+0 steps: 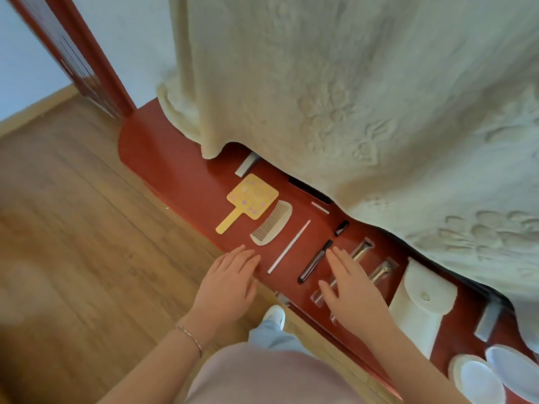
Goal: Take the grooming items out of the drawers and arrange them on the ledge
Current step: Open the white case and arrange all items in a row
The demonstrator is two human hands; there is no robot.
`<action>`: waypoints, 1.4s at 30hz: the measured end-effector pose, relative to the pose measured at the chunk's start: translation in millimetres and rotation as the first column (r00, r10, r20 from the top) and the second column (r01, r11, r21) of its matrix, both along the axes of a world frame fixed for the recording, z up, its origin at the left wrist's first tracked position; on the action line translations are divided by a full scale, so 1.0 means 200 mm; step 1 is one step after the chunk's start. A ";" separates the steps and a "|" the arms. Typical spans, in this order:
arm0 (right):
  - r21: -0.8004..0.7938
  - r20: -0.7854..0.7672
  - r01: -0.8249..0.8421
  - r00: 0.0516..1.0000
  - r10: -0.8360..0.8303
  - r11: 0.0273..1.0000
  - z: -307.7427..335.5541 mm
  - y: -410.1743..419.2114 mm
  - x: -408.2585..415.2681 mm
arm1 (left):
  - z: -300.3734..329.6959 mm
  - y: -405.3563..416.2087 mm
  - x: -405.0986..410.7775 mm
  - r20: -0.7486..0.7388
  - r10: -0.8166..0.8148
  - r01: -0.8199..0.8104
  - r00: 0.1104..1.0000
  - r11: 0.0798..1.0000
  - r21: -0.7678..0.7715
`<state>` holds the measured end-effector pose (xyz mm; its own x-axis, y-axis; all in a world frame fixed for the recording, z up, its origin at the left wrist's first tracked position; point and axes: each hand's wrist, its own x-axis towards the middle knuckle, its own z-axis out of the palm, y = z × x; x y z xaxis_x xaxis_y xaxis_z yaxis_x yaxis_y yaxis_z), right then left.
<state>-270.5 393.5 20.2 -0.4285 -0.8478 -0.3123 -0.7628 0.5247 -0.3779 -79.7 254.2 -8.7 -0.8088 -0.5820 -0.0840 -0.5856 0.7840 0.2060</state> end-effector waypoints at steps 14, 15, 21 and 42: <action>-0.009 -0.030 0.090 0.995 -0.090 0.996 -0.03 -0.14 0.06 | -0.07 -0.30 -0.19 0.075 -0.302 0.305 0.950 0.952 -0.026; -0.018 -0.048 0.072 0.996 -0.073 0.997 -0.04 -0.17 0.08 | -0.08 -0.31 -0.19 0.076 -0.318 0.321 0.945 0.946 -0.037; -0.014 -0.170 0.002 0.985 -0.005 1.000 -0.10 -0.36 0.20 | -0.14 -0.42 -0.18 0.102 -0.434 0.443 0.895 0.892 -0.091; 0.160 -0.207 -0.030 0.976 0.063 0.987 -0.25 -0.40 0.27 | -0.26 -0.45 -0.18 0.059 -0.528 0.530 0.847 0.847 -0.034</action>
